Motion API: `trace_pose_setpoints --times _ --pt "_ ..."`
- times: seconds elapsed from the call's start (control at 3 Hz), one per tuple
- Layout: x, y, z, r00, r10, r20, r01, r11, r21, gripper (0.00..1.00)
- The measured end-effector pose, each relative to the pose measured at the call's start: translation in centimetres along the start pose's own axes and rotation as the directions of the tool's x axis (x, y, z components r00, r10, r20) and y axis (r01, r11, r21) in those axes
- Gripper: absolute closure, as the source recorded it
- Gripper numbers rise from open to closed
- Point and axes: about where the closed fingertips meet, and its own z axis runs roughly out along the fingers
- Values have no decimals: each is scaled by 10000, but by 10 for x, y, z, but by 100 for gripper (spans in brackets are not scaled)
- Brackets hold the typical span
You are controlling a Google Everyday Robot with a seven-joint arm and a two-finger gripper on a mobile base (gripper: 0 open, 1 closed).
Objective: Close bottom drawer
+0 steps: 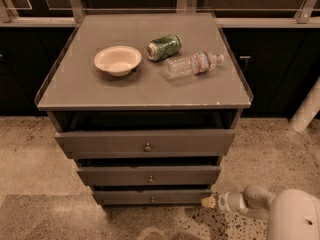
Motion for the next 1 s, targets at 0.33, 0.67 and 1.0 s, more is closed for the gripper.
trace_pose_setpoints --times 0.33,0.67,1.0 --pt "26 -10 -20 9944 721 -769 -731 9973 -104 100" --pt "26 -10 -20 9944 717 -770 -728 9973 -109 100" --pt "30 -20 -37 9950 920 -387 -929 9954 -232 100"
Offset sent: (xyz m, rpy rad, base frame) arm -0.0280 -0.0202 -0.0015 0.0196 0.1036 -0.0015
